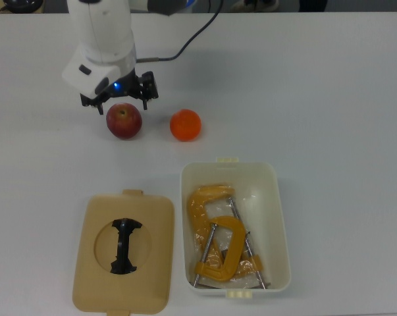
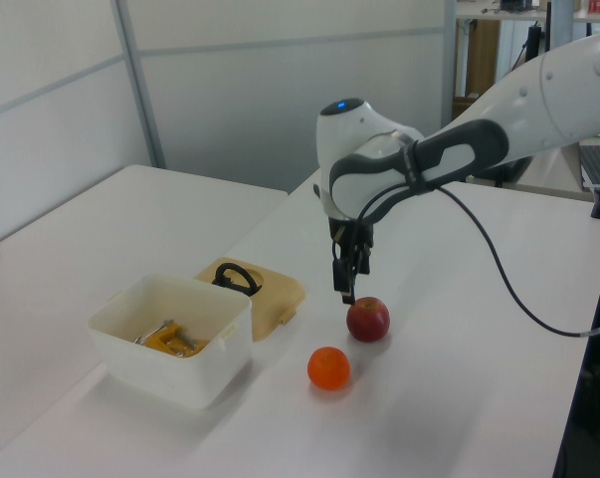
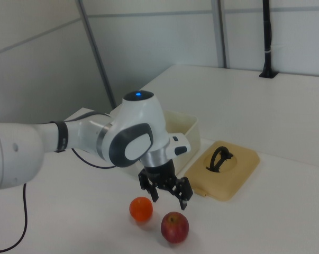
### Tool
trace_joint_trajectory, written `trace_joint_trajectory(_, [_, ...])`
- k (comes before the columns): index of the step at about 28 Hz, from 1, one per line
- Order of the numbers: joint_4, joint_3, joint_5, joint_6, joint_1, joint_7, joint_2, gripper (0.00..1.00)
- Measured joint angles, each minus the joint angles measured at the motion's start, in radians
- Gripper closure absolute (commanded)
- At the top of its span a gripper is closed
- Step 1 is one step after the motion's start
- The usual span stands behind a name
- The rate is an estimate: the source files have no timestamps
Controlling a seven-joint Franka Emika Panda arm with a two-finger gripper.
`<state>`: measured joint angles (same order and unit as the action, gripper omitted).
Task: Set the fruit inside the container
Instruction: 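Close the gripper on the red apple and lift it, then carry the apple over the white container and lower it inside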
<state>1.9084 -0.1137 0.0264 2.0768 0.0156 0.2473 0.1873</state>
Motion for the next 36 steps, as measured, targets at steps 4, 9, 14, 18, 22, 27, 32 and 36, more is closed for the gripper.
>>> trace_joint_trajectory(4, [0.000, 0.000, 0.039, 0.005, 0.000, 0.000, 0.045, 0.00])
trace_joint_trajectory(9, [0.007, 0.000, 0.081, 0.005, 0.000, 0.000, 0.073, 0.00])
trace_joint_trajectory(14, [0.030, 0.000, 0.119, 0.005, 0.000, 0.000, 0.083, 0.00])
trace_joint_trajectory(18, [0.051, 0.002, 0.131, 0.005, 0.001, 0.000, 0.088, 0.24])
trace_joint_trajectory(22, [0.055, 0.007, 0.141, 0.005, 0.001, 0.000, 0.091, 0.65])
trace_joint_trajectory(27, [0.037, 0.008, 0.142, 0.006, 0.000, 0.000, 0.088, 0.69])
trace_joint_trajectory(32, [-0.015, 0.006, 0.135, 0.006, -0.005, 0.000, 0.079, 0.70])
trace_joint_trajectory(36, [-0.077, 0.006, 0.082, 0.006, -0.009, 0.000, 0.068, 0.70])
